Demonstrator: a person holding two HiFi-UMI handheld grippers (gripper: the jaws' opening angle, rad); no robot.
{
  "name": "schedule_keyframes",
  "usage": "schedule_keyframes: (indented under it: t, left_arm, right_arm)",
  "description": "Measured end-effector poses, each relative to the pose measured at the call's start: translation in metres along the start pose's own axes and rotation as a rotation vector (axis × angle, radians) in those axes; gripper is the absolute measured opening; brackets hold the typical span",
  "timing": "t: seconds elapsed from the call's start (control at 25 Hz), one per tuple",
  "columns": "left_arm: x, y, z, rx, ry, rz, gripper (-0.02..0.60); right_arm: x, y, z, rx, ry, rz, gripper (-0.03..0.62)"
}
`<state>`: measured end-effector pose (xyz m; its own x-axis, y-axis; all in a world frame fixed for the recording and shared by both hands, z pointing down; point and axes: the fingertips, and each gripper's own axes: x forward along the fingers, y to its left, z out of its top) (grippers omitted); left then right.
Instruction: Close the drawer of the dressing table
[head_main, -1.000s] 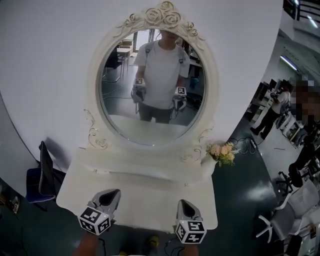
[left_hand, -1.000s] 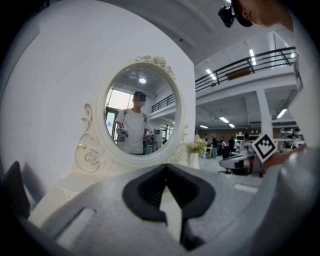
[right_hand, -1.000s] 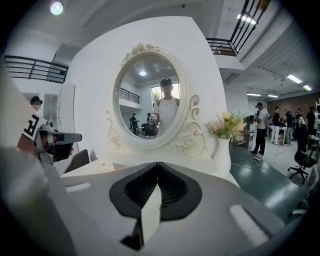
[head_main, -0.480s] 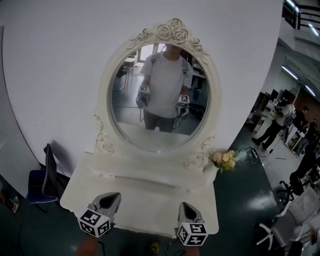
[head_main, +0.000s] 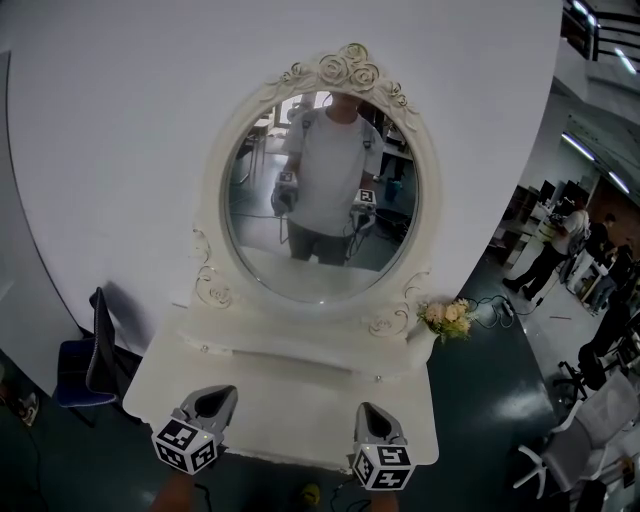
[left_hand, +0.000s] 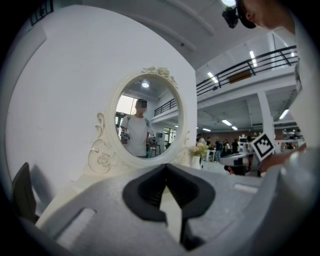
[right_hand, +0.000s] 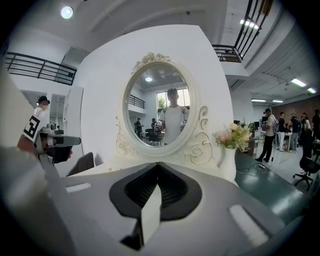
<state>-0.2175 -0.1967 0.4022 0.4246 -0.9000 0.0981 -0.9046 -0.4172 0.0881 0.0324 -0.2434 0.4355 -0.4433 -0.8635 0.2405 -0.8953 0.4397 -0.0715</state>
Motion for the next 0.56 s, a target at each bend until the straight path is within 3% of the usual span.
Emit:
schedule_keyframes:
  t: [0.56]
  left_arm:
    - [-0.0077, 0.005, 0.0094, 0.012, -0.029, 0.002, -0.002]
  right_arm:
    - [-0.0046, 0.0022, 0.0085, -0.011, -0.012, -0.001, 0.003]
